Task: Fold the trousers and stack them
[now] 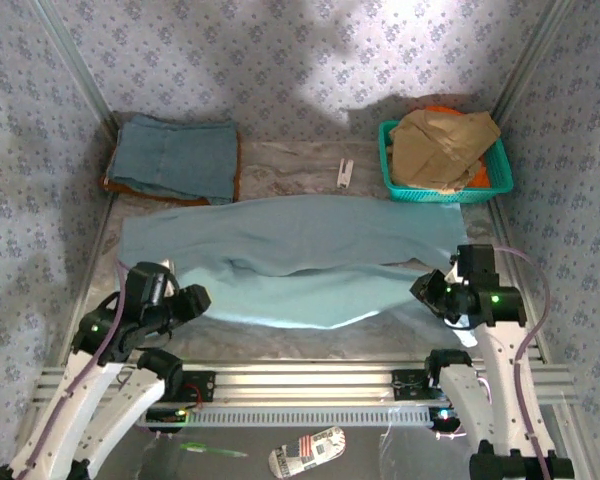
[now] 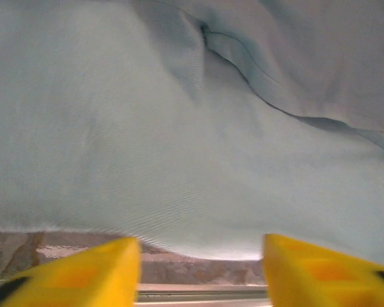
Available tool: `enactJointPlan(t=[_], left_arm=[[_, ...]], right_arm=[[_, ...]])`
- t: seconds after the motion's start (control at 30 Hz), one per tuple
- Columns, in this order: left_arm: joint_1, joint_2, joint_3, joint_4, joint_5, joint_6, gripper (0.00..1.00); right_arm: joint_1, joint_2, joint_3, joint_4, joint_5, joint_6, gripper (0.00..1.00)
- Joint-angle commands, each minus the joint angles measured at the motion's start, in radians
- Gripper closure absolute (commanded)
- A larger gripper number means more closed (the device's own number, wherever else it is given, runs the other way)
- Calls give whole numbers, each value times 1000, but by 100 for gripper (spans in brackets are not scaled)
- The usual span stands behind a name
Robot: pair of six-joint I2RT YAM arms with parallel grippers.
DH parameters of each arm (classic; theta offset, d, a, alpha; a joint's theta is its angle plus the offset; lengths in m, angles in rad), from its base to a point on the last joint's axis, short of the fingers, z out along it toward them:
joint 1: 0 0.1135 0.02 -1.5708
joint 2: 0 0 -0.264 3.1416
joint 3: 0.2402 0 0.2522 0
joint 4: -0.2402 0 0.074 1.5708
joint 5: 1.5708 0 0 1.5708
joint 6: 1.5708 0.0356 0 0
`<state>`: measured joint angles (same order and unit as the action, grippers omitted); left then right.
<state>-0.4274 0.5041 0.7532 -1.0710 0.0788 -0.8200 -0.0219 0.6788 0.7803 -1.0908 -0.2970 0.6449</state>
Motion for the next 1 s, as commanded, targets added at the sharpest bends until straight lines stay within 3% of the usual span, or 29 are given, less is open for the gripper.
enactJointPlan(t=[0.0, 0.07, 0.13, 0.23, 0.27, 0.4, 0.47, 0.6, 0.77, 0.97], left_arm=[[1, -57, 52, -50, 71, -19, 31], [1, -56, 96, -56, 35, -6, 22], [2, -15, 125, -42, -9, 12, 22], [6, 113, 118, 67, -34, 39, 23], [12, 169, 107, 114, -60, 44, 25], [88, 398, 42, 345, -161, 51, 31], [159, 505, 1, 476, -142, 12, 35], [231, 680, -64, 635, -133, -54, 38], [288, 760, -143, 715, -167, -106, 36], [365, 787, -217, 766, -149, -139, 30]], right_arm=[[-6, -33, 58, -76, -13, -44, 45], [-5, -31, 83, -72, 8, -44, 44], [-4, -15, 94, -29, 29, -47, 44], [8, 59, 61, 101, -4, -23, 52], [13, 103, 49, 156, 1, -24, 57], [6, 345, 56, 350, 69, -7, 93], [-12, 485, 87, 418, 111, -8, 100], [-85, 748, 149, 559, 147, 34, 100], [-119, 1006, 236, 597, 147, 78, 100], [-225, 1052, 163, 651, 75, 123, 100]])
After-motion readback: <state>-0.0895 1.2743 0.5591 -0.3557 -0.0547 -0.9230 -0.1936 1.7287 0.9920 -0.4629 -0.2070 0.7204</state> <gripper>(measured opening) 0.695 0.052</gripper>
